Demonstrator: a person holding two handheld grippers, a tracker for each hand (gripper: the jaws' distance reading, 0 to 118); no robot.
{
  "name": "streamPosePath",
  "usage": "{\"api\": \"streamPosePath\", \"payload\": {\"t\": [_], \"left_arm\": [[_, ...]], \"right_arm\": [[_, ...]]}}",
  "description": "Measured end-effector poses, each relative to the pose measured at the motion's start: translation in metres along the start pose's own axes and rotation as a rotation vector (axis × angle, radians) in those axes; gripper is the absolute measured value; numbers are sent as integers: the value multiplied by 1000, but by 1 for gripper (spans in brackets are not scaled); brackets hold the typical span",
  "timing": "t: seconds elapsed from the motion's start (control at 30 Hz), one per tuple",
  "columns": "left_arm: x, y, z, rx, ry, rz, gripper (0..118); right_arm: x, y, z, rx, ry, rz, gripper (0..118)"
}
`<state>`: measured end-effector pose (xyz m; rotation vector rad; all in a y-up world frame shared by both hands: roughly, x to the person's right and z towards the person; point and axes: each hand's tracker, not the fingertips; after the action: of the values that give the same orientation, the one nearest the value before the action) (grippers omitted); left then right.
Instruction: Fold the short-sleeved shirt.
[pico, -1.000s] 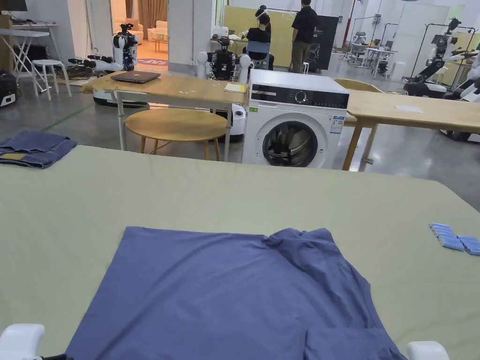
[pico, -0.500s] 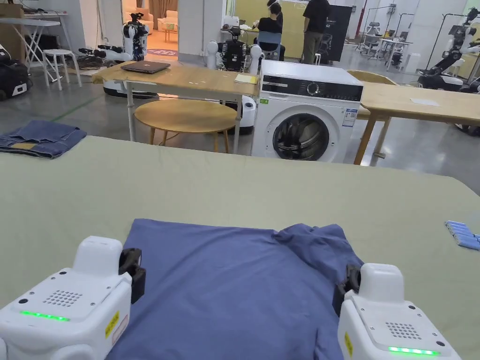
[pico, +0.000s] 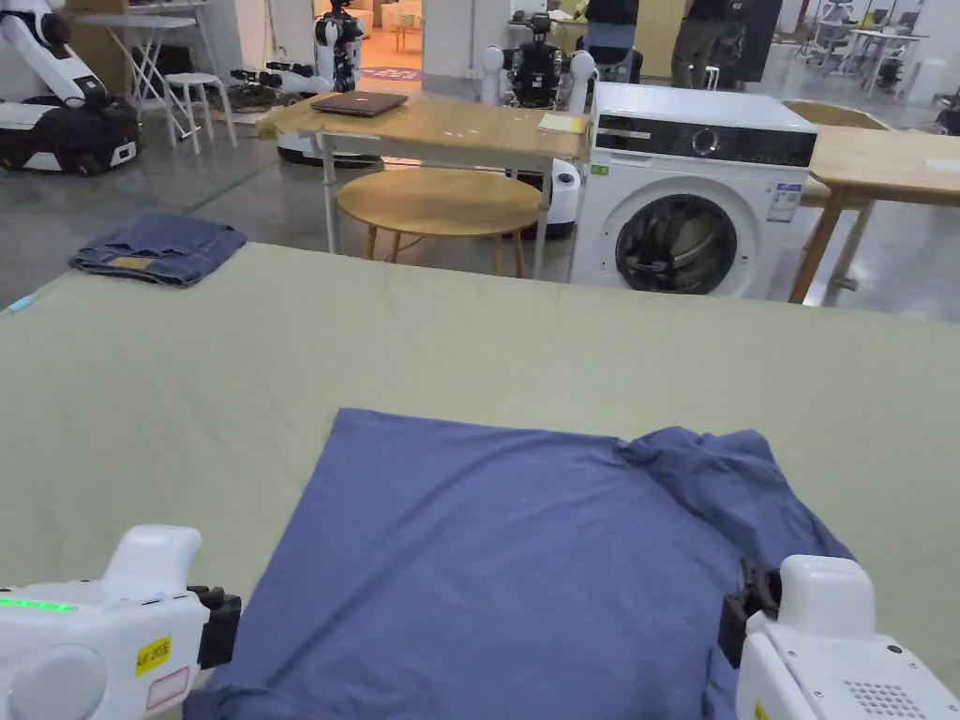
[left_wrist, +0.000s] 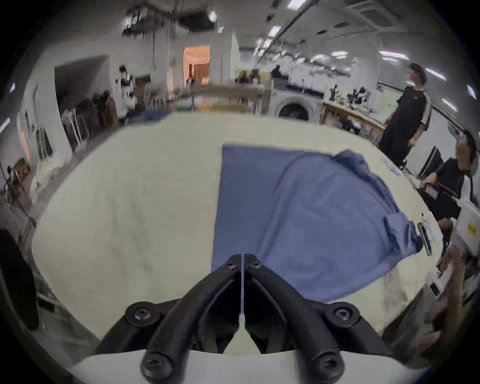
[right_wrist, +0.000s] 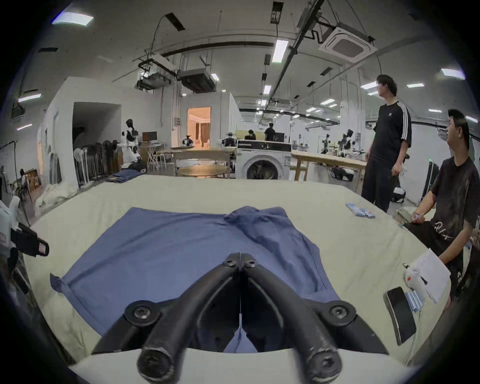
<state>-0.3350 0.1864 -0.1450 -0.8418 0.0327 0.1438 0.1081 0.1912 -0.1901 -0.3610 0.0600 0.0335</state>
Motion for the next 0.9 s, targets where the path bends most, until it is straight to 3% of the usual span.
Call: {"api": "streamPosePath", "payload": {"t": [0.03, 0.1, 0.17, 0.2, 0.23, 0.37, 0.5, 0.6, 0.67, 0.73, 0.8, 0.87, 0.9], "left_arm": [[-10, -5, -6, -30, -8, 28, 8], [-23, -10, -19, -116, -10, 83, 39], [-33, -19, -29, -147, -85, 157, 45], [-32, -23, -33, -164, -97, 184, 57], [-32, -27, -38, -173, -97, 190, 61], [-22, -37, -65, -235, 60, 120, 60], [-12, -41, -64, -142, 75, 146, 59], [-6, -50, -61, -121, 66, 129, 31], [-9, -47, -61, -127, -5, 166, 7], [-6, -46, -56, -138, -1, 158, 3], [-3, -45, -55, -143, -1, 127, 2], [1, -45, -52, -146, 3, 111, 2], [3, -45, -51, -144, 8, 103, 2]], "right_arm": [[2, -3, -3, -9, 0, -1, 0], [3, -7, -5, -32, -3, -1, 0], [6, -10, -5, -48, -4, -4, 0], [7, -12, -5, -54, -6, -2, 0], [8, -13, -4, -59, -11, 1, 0], [18, -19, -2, -82, -28, 9, 0], [32, -22, 5, -112, -60, 19, 0], [53, -25, 13, -163, -113, 22, 0], [70, -28, 15, -216, -126, 8, 0], [86, -32, 14, -301, -137, 13, 2], [98, -39, 9, -388, -159, 25, 20], [110, -53, 3, -471, -134, 15, 51], [114, -60, -1, -511, -133, 12, 55]]}}
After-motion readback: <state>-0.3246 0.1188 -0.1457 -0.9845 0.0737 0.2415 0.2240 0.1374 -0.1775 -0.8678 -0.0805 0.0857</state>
